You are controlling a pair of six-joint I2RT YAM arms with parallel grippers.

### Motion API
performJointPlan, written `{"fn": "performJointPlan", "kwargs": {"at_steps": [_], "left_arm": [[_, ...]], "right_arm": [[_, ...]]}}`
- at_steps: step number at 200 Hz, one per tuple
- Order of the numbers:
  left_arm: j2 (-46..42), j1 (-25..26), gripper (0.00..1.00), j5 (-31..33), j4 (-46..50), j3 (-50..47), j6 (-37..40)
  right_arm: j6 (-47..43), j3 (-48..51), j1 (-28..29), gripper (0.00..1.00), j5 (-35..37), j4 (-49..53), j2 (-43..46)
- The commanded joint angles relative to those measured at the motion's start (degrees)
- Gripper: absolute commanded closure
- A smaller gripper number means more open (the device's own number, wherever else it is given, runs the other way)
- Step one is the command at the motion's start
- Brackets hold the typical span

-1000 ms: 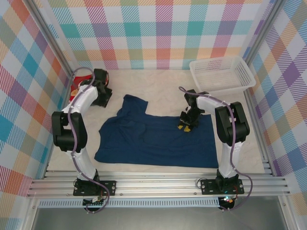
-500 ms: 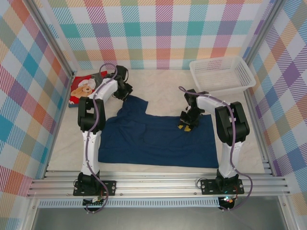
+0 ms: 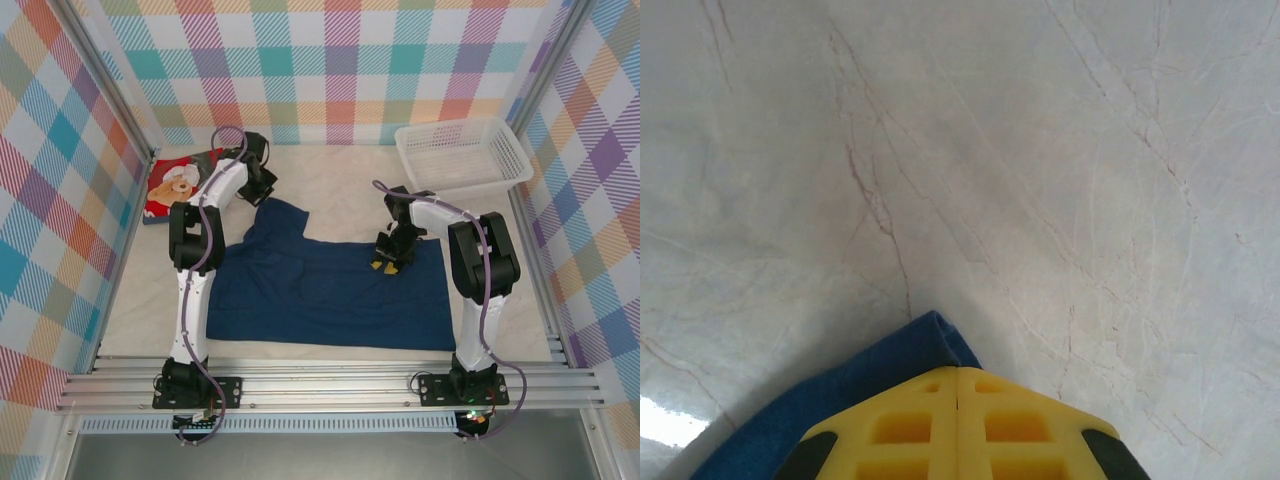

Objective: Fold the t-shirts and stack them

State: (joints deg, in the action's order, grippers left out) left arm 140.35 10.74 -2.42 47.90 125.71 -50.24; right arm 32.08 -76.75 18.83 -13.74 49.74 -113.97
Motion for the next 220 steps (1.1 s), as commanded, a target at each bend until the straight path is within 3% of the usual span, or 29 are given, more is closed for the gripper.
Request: {"fn": "performJointPlan", "kwargs": {"at_steps": [1, 69, 119, 164, 202, 220], "left_arm": [[0.3, -0.4, 1.00, 1.8, 4.3, 3.6, 2.3], [0.1, 0.4, 1.00, -4.5, -7.9, 2.7, 4.4], [1.4, 0.7, 1.00, -5.1, -8.7, 4.7, 5.3], [1.7, 1.1, 1.00, -9.8, -15.2, 3.8, 6.6], [3.9, 2.0, 1.00, -9.9, -14.2, 6.7, 7.7], [5.9, 2.1, 0.96, -11.2, -10.9, 9.1, 7.8]], "right_arm": [[-0.8, -0.3, 0.1, 0.68, 0.5, 1.0, -2.0], [-0.9, -0.3, 0.1, 0.68, 0.3, 1.2, -2.3], [-0.6, -0.7, 0.1, 0.69, 0.0, 1.4, -2.7], [0.2, -0.1, 0.1, 0.68, 0.1, 1.1, -2.5], [1.6, 0.4, 0.0, 0.67, 0.2, -0.1, -1.2], [2.2, 0.4, -0.2, 0.60, 1.4, -1.0, 1.0]]}}
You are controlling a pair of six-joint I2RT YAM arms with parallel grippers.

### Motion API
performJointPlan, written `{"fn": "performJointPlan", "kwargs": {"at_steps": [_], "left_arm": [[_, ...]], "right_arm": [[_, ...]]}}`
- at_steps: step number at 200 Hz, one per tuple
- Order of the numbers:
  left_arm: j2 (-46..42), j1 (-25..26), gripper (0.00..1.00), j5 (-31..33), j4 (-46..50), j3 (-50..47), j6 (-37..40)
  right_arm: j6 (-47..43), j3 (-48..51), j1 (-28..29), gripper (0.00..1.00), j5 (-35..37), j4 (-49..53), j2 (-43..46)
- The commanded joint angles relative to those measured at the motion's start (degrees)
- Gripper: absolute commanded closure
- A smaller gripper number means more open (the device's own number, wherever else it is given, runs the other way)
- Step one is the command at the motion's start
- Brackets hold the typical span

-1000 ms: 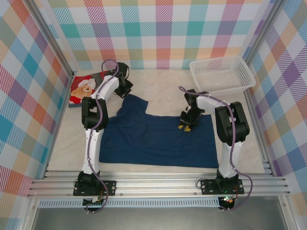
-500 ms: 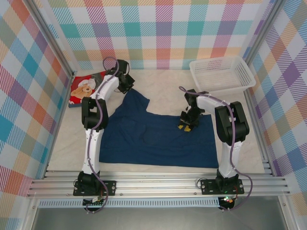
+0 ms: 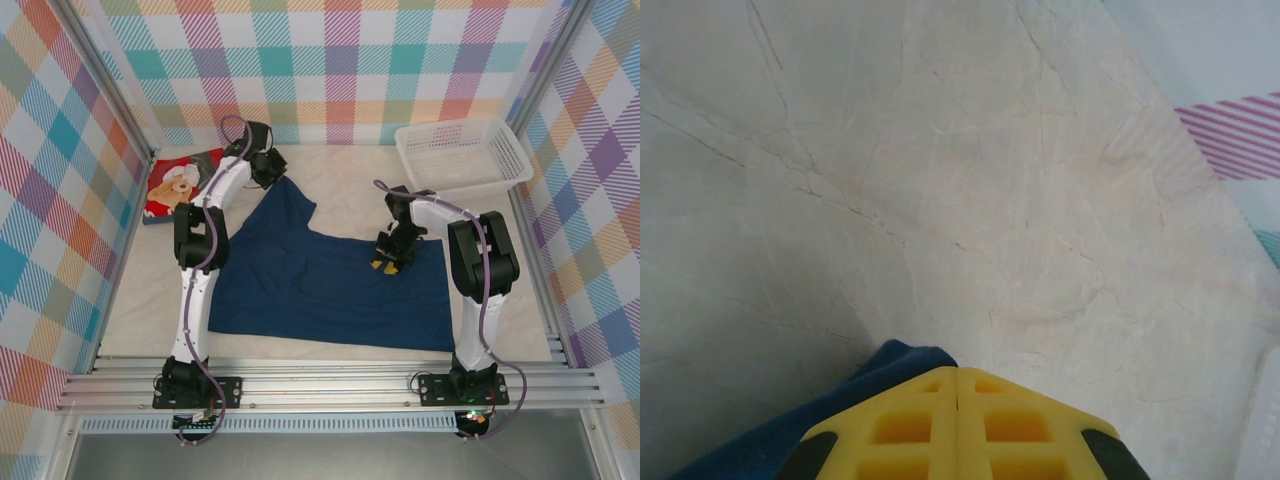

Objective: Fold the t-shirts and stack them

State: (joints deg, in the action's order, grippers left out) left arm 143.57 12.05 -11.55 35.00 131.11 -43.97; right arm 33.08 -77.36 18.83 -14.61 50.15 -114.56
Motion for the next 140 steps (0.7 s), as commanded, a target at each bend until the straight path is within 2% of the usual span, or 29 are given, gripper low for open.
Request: {"fn": "performJointPlan", "kwargs": {"at_steps": [1, 14, 29, 33, 51, 73, 100, 113, 140], "left_arm": [[2.9, 0.8, 0.95, -2.1, 2.3, 3.9, 1.6], [4.2, 0.9, 0.68, -2.9, 6.3, 6.6, 1.8], [2.0, 1.2, 0.43, 0.5, 8.2, 6.3, 3.4], [0.5, 1.4, 0.40, 1.4, 7.4, 5.1, 3.8], [-4.9, 0.8, 0.39, 2.3, 2.0, -0.5, 2.6], [-5.0, -0.8, 0.42, 3.2, 6.6, 1.2, -0.1], [-1.0, -2.6, 0.50, 3.6, 14.3, 5.7, 0.2], [0.8, -2.8, 0.51, 5.2, 17.1, 8.2, 1.0], [2.8, -2.8, 0.49, 4.2, 13.6, 7.7, 1.7]], "right_arm": [[1.2, 1.0, -0.2, 0.60, 2.3, -1.4, 1.7], [1.8, 1.0, -0.8, 0.58, 4.4, -1.8, 4.3], [2.9, 2.6, -2.2, 0.57, 6.6, -3.8, 8.7], [3.2, 3.3, -2.9, 0.56, 7.1, -4.4, 10.1], [5.1, 7.0, -7.5, 0.56, 7.9, -7.2, 15.4], [6.5, 10.2, -13.8, 0.57, 8.0, -9.3, 18.9], [6.6, 9.8, -19.6, 0.59, 8.2, -8.8, 17.3], [6.9, 9.5, -21.4, 0.60, 9.3, -9.4, 16.7], [6.8, 9.0, -23.7, 0.60, 9.1, -12.0, 14.4]]}}
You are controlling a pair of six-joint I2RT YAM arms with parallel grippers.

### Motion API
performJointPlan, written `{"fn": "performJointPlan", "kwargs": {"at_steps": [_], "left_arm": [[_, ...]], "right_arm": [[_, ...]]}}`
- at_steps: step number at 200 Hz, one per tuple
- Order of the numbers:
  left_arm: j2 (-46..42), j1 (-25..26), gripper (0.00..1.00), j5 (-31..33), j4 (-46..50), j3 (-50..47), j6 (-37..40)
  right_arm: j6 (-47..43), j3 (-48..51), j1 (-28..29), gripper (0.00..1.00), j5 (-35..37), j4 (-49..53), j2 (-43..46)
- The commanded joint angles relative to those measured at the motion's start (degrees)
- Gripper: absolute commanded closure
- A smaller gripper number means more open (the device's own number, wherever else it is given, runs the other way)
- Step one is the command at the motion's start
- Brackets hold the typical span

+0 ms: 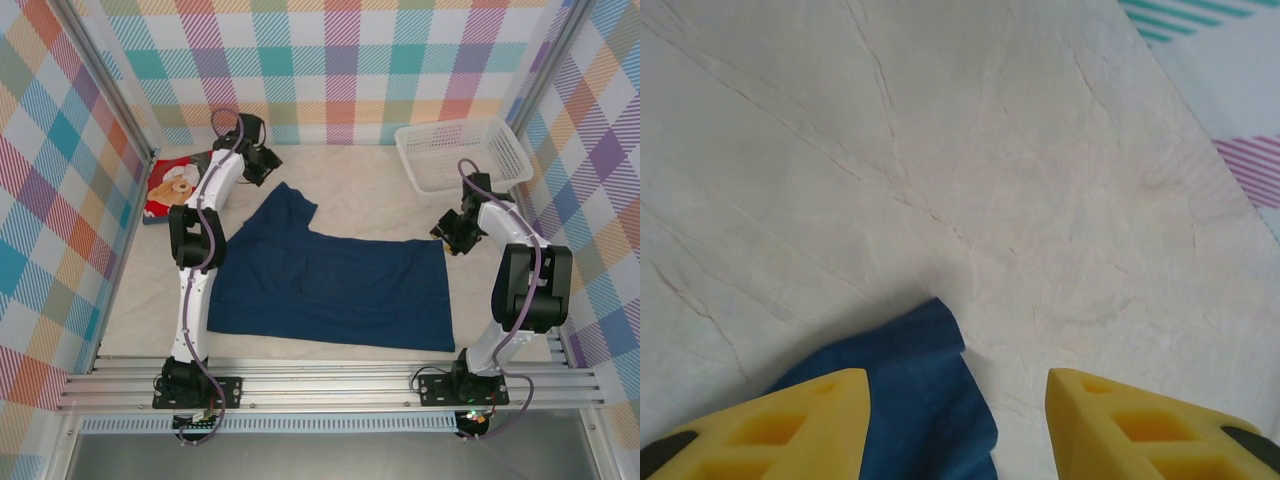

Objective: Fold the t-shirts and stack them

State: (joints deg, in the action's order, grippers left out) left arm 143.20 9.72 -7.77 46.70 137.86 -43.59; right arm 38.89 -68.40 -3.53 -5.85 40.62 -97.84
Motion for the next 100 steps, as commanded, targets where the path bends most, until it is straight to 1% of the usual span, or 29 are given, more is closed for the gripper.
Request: {"fn": "performJointPlan", "kwargs": {"at_steps": [1, 28, 53, 100], "left_arm": [[3.2, -0.4, 0.48, 0.3, 1.7, 0.9, 1.5], [4.8, 0.0, 0.46, -0.5, -1.8, 0.9, 3.4], [5.2, 0.4, 0.45, -0.4, -2.5, 1.3, 4.4], [5.0, 1.1, 0.44, 0.1, -2.2, 1.3, 5.2]], "right_arm": [[1.0, 0.0, -1.5, 0.60, 0.2, -2.6, -2.5], [-0.4, -1.6, -2.4, 0.59, -2.1, -5.5, -6.6], [-0.8, -4.4, -2.3, 0.59, -2.1, -5.5, -9.6], [-1.5, -5.2, -2.0, 0.61, 0.1, -4.3, -12.8]]}}
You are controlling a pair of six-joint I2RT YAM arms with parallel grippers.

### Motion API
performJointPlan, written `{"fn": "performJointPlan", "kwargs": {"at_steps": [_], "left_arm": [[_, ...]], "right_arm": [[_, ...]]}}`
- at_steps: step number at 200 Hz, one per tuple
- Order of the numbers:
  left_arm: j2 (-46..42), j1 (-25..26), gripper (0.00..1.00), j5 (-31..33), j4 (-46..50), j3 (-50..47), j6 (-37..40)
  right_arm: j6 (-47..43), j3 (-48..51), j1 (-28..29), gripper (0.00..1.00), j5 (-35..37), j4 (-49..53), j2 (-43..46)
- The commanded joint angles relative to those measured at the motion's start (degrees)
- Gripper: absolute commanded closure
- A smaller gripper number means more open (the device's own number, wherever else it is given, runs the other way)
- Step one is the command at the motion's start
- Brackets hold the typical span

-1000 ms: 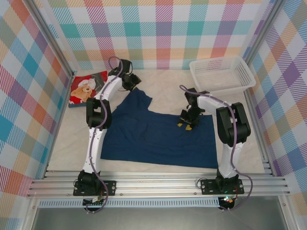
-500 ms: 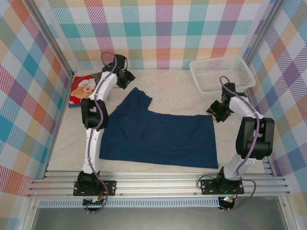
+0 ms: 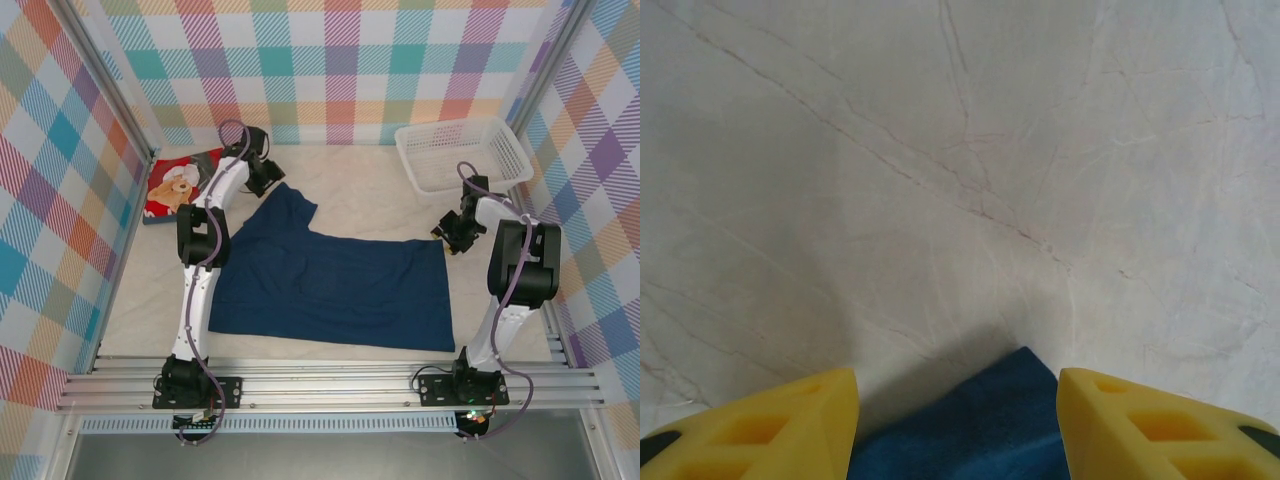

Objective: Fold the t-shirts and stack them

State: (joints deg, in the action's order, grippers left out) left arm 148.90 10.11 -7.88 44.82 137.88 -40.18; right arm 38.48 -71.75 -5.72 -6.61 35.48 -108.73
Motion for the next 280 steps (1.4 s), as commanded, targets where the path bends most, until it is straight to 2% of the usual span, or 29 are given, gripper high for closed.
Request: {"fn": "performJointPlan", "kwargs": {"at_steps": [1, 50, 78, 141, 165, 209, 217, 230, 280], "left_arm": [[-0.7, 0.7, 0.44, 0.2, -0.3, 1.2, 1.8], [-0.5, 1.1, 0.39, 0.5, -0.9, 1.6, 2.9], [0.0, 1.8, 0.39, 1.7, -1.7, 1.5, 3.7], [1.9, 3.7, 0.38, 7.0, -3.2, 2.9, 4.2], [3.7, 4.3, 0.42, 7.8, -3.3, 4.6, 5.1], [6.0, 5.4, 0.66, 6.9, -0.8, 6.6, 6.1], [5.9, 5.5, 0.77, 7.1, -0.5, 6.6, 6.1], [5.4, 5.6, 1.00, 8.3, 0.5, 6.6, 5.1], [-0.3, 5.4, 1.00, 10.2, -1.0, 8.3, 6.6]], "right_arm": [[-1.1, -2.0, 0.2, 0.61, 0.9, 0.9, -2.1], [-1.2, -4.0, 1.0, 0.75, 3.7, 4.5, -5.1], [-1.2, -3.9, 1.2, 0.90, 4.2, 4.4, -5.2], [-1.8, -2.9, 2.1, 0.94, 4.8, 4.6, -2.5], [-1.6, -2.6, 2.2, 0.94, 4.8, 4.8, -2.1], [-1.5, -1.9, 2.2, 0.94, 3.9, 4.2, -1.7], [-1.5, -1.9, 2.2, 0.94, 3.8, 4.0, -1.7], [-1.4, -1.9, 2.2, 0.94, 3.7, 3.8, -1.4], [-2.9, -4.4, 2.1, 0.99, 2.5, 4.8, 0.8]]}}
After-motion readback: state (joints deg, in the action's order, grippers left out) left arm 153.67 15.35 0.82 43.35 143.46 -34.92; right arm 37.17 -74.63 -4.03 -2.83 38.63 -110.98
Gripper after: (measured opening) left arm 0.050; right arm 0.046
